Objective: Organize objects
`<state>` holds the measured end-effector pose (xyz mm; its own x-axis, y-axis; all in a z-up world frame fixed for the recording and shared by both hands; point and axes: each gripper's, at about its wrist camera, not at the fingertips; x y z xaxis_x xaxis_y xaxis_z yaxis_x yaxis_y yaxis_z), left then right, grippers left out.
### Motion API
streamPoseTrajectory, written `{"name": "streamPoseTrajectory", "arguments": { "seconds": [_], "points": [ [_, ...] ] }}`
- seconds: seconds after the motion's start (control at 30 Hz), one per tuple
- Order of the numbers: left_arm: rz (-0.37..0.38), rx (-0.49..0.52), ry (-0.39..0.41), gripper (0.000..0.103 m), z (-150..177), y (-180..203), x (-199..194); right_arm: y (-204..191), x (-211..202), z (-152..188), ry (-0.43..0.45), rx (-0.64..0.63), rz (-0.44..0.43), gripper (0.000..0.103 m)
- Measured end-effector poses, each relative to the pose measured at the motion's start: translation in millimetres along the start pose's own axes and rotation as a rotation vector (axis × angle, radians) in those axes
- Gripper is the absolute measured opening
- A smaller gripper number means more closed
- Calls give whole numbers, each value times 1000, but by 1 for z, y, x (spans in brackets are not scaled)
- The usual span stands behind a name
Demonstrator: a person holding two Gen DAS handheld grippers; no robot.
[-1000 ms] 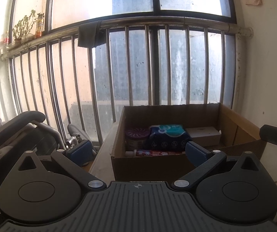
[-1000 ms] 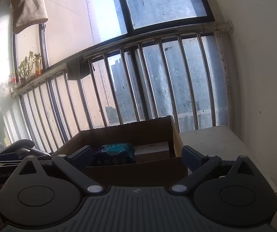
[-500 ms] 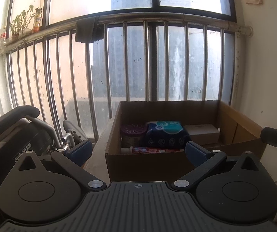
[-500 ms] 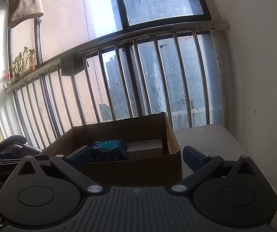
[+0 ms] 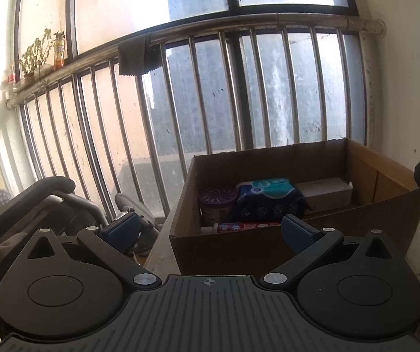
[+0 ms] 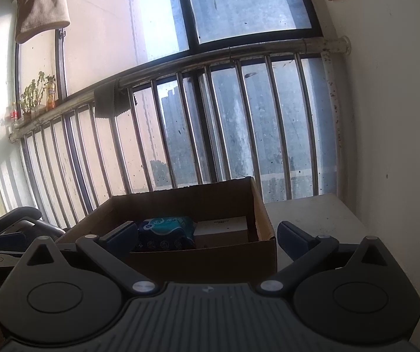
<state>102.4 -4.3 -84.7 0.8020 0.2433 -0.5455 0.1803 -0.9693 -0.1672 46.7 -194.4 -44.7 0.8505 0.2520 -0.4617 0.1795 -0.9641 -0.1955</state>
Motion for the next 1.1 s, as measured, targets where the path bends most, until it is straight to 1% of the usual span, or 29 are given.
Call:
{"name": "streamPoseTrajectory", "arguments": {
  "seconds": [0.13, 0.2, 0.33, 0.43, 0.63, 0.73, 0.97, 1.1],
  "points": [
    [38, -11, -6, 103, 0, -2, 0, -1, 1, 0, -1, -4, 7, 103],
    [44, -17, -3, 103, 0, -3, -1, -1, 1, -1, 0, -6, 9, 103],
    [29, -18, -4, 103, 1, -3, -1, -2, 1, -1, -1, -5, 12, 103],
    [-21, -12, 4, 103, 2, -1, -1, -3, 2, -1, -3, -5, 16, 103],
    [28, -22, -3, 103, 3, -2, 0, -4, 3, 0, -10, -6, 17, 103],
    [18, -14, -3, 103, 3, -1, 0, -4, 3, 1, -13, -7, 18, 103],
    [40, -27, -2, 103, 3, -5, 0, -4, 5, 2, -18, -8, 22, 103],
    [34, -24, 6, 103, 4, -5, -3, -5, 6, 3, -22, -12, 28, 103]
  ]
}}
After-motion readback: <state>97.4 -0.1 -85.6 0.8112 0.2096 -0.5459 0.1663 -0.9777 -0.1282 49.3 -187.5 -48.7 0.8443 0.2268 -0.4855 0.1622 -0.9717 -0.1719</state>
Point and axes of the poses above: each gripper's, at about its wrist camera, not at the fingertips, and x roughly the way its jaws point, y to its right, z to its underside, and after that the axes turned 14 degrees about -y, right-handed
